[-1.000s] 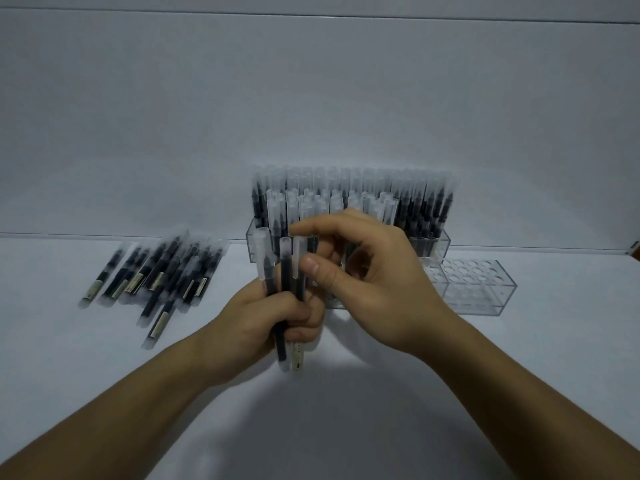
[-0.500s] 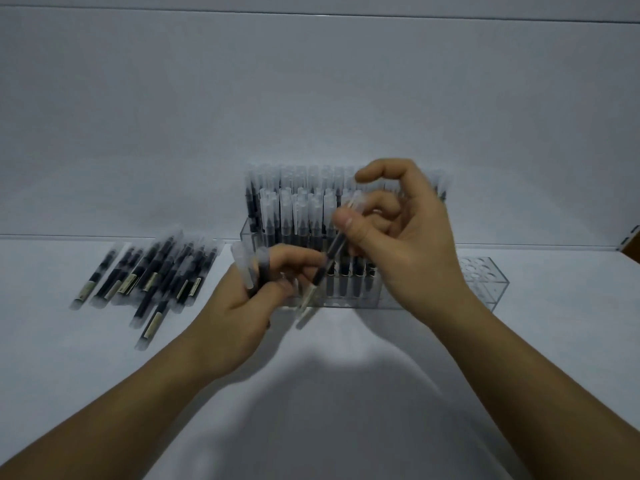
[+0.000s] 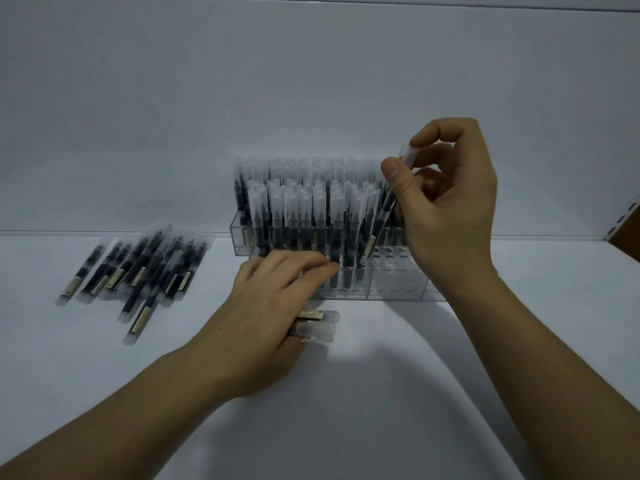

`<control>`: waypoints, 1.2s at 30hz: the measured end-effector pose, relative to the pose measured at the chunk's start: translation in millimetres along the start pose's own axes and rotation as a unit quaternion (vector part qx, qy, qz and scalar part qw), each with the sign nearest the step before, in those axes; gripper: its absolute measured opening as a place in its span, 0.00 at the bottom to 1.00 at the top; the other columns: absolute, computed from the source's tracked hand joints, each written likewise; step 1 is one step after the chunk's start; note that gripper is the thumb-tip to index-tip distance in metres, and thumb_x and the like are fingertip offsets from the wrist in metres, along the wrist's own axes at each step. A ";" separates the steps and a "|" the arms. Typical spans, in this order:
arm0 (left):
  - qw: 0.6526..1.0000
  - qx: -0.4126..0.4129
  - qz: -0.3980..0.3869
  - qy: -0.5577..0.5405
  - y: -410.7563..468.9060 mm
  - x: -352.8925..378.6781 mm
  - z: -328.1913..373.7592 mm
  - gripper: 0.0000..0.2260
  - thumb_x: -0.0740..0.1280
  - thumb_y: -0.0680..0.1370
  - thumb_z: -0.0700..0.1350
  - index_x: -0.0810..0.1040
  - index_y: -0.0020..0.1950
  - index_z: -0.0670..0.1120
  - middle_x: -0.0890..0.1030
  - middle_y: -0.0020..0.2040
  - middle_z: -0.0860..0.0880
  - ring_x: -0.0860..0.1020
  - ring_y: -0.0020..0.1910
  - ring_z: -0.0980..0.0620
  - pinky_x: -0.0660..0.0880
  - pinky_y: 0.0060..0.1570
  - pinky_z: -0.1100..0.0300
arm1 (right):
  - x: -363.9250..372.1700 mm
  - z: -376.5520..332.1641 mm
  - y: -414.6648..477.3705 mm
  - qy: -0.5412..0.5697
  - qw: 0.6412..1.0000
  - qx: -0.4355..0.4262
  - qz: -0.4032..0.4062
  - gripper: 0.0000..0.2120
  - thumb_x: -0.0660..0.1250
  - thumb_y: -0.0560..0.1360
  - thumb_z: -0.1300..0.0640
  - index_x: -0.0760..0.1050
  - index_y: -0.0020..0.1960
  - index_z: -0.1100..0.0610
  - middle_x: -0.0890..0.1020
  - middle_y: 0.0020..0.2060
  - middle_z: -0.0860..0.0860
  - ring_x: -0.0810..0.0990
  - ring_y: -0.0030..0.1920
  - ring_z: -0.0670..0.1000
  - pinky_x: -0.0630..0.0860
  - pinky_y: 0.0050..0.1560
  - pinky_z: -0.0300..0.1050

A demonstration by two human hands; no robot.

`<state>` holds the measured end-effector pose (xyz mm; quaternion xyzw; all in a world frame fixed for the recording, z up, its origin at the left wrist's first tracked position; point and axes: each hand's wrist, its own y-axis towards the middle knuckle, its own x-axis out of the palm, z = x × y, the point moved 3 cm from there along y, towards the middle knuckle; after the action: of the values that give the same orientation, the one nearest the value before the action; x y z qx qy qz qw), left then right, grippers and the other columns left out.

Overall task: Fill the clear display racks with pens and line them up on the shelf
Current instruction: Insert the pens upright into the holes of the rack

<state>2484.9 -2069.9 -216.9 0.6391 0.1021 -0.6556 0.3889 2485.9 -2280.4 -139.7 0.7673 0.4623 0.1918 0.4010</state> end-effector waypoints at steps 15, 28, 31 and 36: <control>0.999 -0.035 0.027 0.025 0.3 -3.1 1.5 0.25 0.58 0.73 0.45 0.73 0.70 0.52 0.71 0.64 0.56 0.70 0.64 0.53 0.66 0.62 0.50 | 3.5 3.3 -2.7 -0.019 0.999 0.013 -0.044 0.12 0.74 0.77 0.59 0.72 0.53 0.51 0.77 0.39 0.46 0.77 0.32 0.55 0.78 0.35 0.53; 0.992 -0.094 0.065 0.048 1.5 -11.0 2.1 0.21 0.55 0.71 0.48 0.77 0.61 0.51 0.73 0.55 0.55 0.71 0.52 0.52 0.65 0.47 0.54 | 19.3 13.6 -16.5 -0.074 0.986 -0.005 -0.148 0.07 0.75 0.77 0.59 0.79 0.53 0.55 0.81 0.39 0.46 0.82 0.38 0.51 0.81 0.41 0.50; 0.992 -0.090 0.071 0.049 0.2 -11.9 2.3 0.20 0.56 0.71 0.47 0.78 0.60 0.51 0.73 0.54 0.55 0.71 0.51 0.52 0.64 0.47 0.55 | 21.9 14.7 -18.2 -0.096 0.984 -0.016 -0.151 0.08 0.77 0.75 0.59 0.81 0.52 0.55 0.82 0.41 0.45 0.81 0.39 0.49 0.80 0.42 0.45; 0.992 -0.058 0.115 -0.012 -1.4 -15.2 -1.1 0.16 0.59 0.72 0.43 0.79 0.57 0.49 0.77 0.50 0.56 0.73 0.47 0.55 0.68 0.46 0.57 | 19.9 4.2 -18.6 -0.144 0.978 -0.076 -0.130 0.08 0.75 0.76 0.60 0.82 0.54 0.55 0.80 0.44 0.49 0.78 0.37 0.47 0.73 0.41 0.33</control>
<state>2482.9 -2062.5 -203.6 0.6150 0.0610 -0.6071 0.4995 2488.2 -2260.5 -158.5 0.6875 0.4796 0.0597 0.5421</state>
